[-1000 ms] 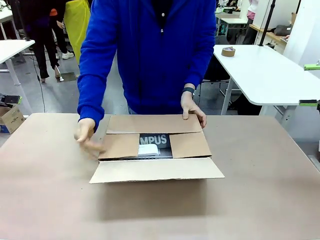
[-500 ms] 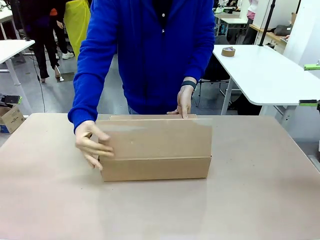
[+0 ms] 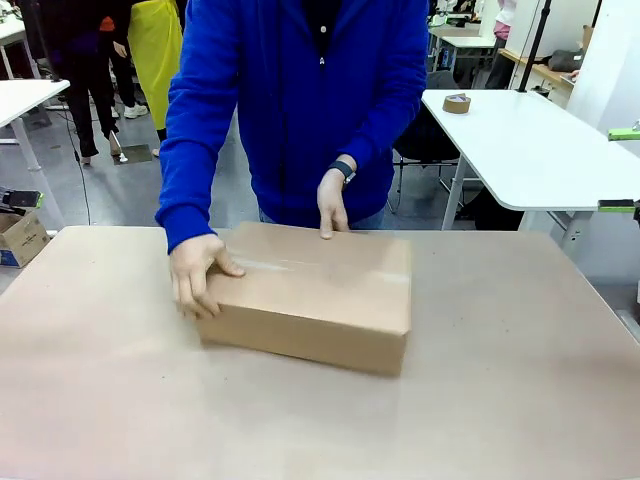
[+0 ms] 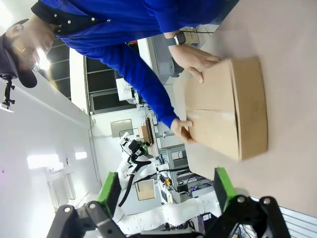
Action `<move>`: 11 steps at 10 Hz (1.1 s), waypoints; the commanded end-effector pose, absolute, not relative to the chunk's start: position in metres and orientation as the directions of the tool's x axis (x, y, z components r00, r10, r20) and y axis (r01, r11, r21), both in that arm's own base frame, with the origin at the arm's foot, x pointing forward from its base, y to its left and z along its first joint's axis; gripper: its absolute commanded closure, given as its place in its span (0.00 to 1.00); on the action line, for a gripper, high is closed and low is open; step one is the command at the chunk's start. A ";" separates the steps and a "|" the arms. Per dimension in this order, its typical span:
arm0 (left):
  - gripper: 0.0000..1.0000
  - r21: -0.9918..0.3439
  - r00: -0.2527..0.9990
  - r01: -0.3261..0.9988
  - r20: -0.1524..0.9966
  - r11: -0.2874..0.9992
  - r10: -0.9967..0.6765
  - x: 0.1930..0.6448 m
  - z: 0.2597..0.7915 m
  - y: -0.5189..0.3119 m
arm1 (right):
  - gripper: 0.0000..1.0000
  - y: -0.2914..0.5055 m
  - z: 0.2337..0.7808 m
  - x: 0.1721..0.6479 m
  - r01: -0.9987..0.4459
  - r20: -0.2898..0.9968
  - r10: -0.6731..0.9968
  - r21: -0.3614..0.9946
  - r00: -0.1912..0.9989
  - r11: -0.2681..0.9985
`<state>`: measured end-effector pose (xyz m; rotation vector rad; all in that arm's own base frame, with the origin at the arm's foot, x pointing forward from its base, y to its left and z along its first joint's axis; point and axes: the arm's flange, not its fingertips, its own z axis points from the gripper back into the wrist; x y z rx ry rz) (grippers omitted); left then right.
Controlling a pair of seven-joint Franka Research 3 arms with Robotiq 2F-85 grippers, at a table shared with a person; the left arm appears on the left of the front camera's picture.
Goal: Pack the gift set into the box.
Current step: Press and hold the closed box until the human finishes sealing it.
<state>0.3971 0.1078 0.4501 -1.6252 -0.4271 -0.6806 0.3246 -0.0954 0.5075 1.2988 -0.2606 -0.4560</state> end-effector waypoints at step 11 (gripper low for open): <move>0.00 -0.753 0.694 0.628 0.656 -0.196 -0.297 0.427 0.448 0.064 | 0.00 -0.028 0.512 0.378 -0.081 0.194 -0.264 0.919 0.945 0.385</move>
